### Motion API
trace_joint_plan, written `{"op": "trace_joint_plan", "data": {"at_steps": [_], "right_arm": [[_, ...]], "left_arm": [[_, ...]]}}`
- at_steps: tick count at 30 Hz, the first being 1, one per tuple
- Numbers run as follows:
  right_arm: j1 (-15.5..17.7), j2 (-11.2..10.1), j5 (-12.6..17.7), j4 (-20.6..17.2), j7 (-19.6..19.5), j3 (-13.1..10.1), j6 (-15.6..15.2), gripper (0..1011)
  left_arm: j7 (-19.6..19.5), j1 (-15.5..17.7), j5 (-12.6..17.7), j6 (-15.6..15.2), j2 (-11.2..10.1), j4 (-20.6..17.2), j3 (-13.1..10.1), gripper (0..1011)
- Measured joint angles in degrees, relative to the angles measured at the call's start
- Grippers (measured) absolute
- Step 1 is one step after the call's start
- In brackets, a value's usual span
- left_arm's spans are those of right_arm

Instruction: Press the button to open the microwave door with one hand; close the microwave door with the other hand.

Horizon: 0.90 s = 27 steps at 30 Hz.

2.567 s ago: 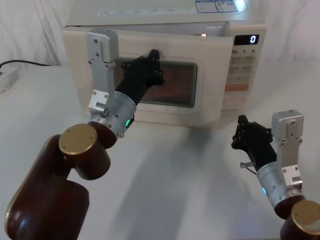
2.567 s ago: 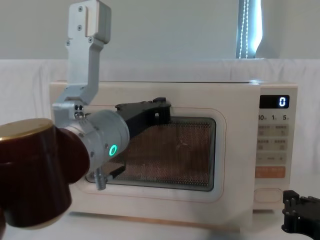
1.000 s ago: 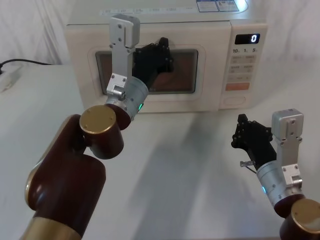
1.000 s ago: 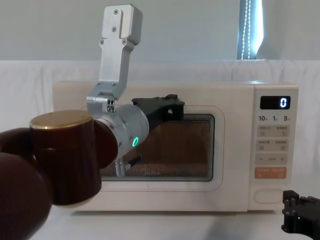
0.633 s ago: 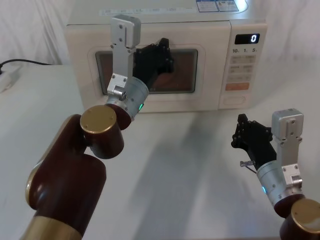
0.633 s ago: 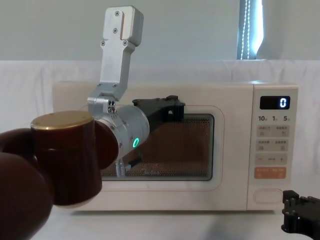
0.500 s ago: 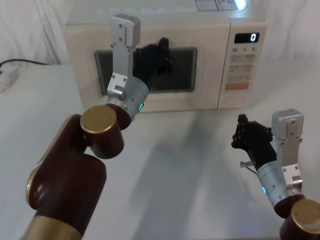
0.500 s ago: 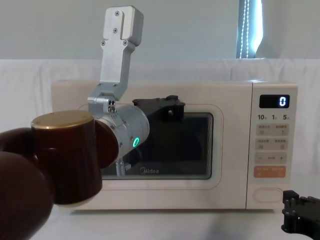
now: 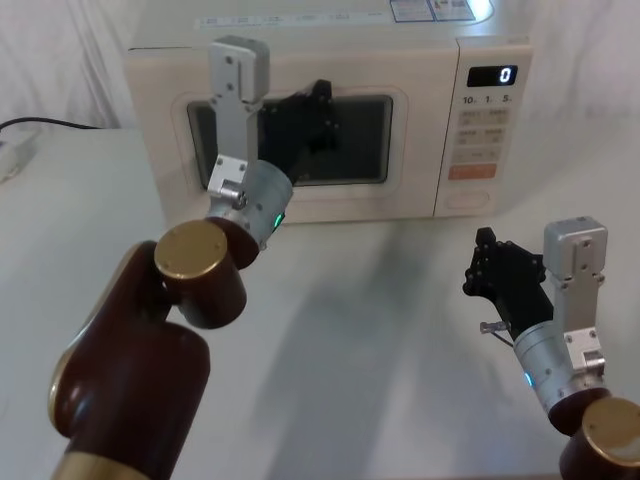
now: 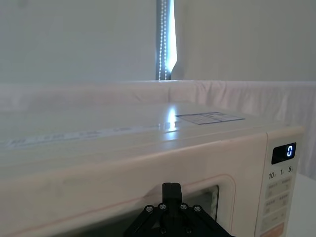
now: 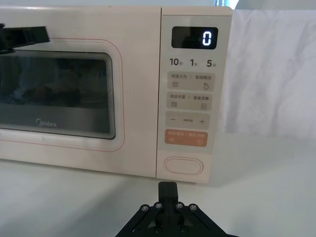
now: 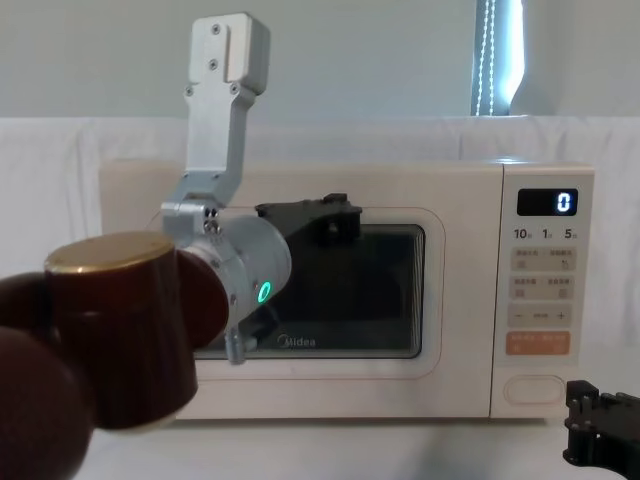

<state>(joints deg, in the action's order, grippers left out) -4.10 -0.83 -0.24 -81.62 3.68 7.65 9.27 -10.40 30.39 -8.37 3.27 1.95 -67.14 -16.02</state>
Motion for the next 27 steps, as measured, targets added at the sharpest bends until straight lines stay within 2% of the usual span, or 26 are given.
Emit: {"op": "trace_joint_plan", "data": {"at_steps": [9, 17, 27], "right_arm": [[0.00, 0.00, 0.00, 0.00, 0.00, 0.00, 0.00, 0], [0.00, 0.00, 0.00, 0.00, 0.00, 0.00, 0.00, 0], [0.00, 0.00, 0.00, 0.00, 0.00, 0.00, 0.00, 0]], "left_arm": [[1.22, -5.21, -1.41, -1.37, -0.55, -5.71, 1.38, 0], [2.71, -11.66, -2.27, -3.34, -2.69, -12.91, 3.46, 0], [3.28, -19.85, -4.10, -4.28, -5.24, -19.70, 6.74, 0]]}}
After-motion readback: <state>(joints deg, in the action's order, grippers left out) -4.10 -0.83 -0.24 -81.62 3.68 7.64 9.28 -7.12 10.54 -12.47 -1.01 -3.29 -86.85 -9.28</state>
